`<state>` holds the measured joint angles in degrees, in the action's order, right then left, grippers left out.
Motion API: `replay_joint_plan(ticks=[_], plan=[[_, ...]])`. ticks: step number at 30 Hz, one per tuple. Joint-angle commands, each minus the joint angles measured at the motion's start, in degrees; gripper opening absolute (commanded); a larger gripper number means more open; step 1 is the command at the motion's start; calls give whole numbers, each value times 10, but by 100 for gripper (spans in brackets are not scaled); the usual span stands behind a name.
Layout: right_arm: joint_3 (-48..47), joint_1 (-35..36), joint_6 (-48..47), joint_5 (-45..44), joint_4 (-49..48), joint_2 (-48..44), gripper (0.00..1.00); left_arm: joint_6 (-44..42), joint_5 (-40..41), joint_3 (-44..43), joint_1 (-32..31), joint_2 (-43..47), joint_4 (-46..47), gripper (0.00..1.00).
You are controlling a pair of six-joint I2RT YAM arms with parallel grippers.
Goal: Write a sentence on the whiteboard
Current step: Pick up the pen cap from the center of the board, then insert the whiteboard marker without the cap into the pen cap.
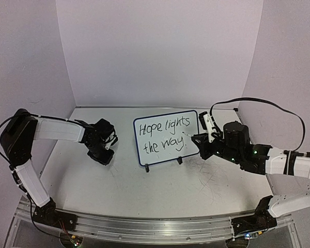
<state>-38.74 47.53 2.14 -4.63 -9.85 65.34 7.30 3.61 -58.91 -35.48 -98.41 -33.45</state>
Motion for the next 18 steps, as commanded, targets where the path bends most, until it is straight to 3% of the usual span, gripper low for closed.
replay_joint_plan(ticks=[1,5,11,14,18], plan=[[-59,-1,-17,33,28,17,0,1,42,25,-6,142,53,7],[-110,0,-12,104,73,37,0,-30,35,84,-25,276,163,7],[-208,11,37,182,153,73,0,-115,-56,210,-81,447,399,4],[-256,18,86,240,179,102,0,-184,-35,208,-125,444,427,2],[-305,34,143,313,200,141,0,-292,66,185,-225,384,435,0]])
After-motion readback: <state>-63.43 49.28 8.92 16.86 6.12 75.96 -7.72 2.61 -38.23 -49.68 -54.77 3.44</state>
